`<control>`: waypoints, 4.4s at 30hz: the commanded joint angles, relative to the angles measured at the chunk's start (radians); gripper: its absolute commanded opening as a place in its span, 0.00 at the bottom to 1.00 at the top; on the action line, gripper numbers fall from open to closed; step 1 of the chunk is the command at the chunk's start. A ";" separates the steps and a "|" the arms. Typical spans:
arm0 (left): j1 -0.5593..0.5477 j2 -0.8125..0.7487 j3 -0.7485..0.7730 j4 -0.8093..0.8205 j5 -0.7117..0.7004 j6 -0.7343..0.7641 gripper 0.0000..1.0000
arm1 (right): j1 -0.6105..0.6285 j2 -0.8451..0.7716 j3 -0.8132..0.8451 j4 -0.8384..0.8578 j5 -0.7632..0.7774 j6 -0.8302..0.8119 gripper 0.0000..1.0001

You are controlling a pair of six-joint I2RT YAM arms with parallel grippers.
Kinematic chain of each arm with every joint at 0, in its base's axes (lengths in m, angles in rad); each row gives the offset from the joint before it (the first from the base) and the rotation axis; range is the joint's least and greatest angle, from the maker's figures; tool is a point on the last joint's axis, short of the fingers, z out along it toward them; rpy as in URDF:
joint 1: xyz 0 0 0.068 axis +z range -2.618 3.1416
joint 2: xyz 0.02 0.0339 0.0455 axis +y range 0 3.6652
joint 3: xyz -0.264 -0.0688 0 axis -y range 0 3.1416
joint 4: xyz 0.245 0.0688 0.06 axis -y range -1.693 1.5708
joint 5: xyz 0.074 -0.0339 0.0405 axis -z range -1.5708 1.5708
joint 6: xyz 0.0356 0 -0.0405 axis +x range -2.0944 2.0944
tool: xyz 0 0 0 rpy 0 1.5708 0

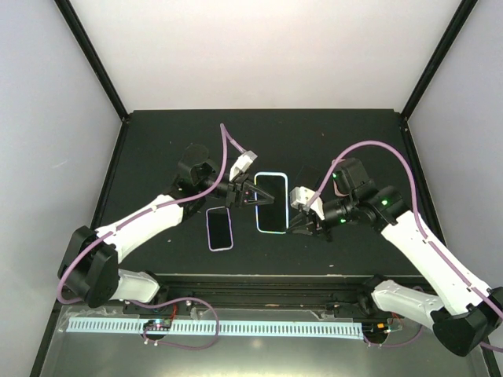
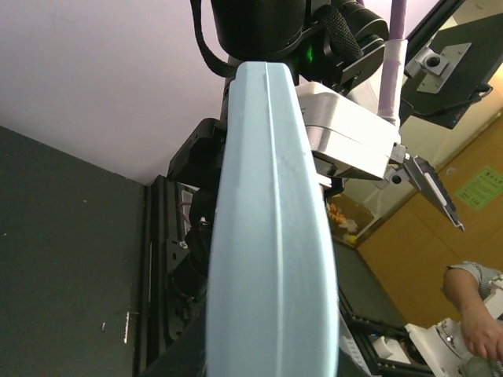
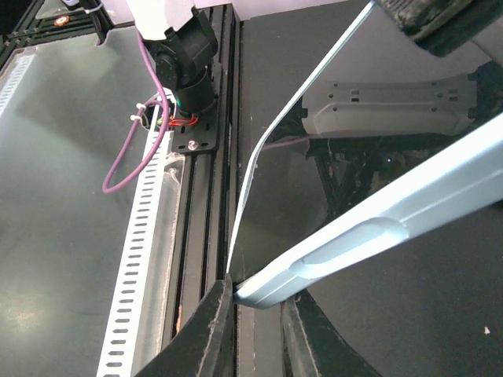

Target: Take the phone out of the phone case

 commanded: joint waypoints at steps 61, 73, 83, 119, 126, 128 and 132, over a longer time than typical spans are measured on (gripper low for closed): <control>-0.099 -0.029 0.024 -0.067 0.046 0.067 0.02 | 0.011 0.033 0.028 0.587 0.215 0.514 0.40; -0.111 0.010 0.030 -0.097 0.006 0.067 0.02 | 0.010 0.149 0.033 0.713 -0.210 0.695 0.44; -0.116 -0.060 -0.043 0.042 -0.299 -0.040 0.01 | -0.056 0.111 -0.017 0.896 -0.258 0.922 0.24; -0.530 -0.133 -0.103 -0.652 -1.692 0.415 0.63 | -0.111 0.373 -0.242 0.504 0.292 1.203 0.01; -0.646 0.089 0.018 -0.612 -1.800 0.459 0.64 | -0.108 0.479 -0.198 0.480 0.245 1.189 0.01; -0.669 0.124 0.021 -0.591 -1.820 0.473 0.64 | -0.105 0.494 -0.199 0.492 0.241 1.187 0.01; -0.669 0.189 0.016 -0.573 -1.844 0.432 0.63 | -0.105 0.601 -0.133 0.459 0.207 1.118 0.01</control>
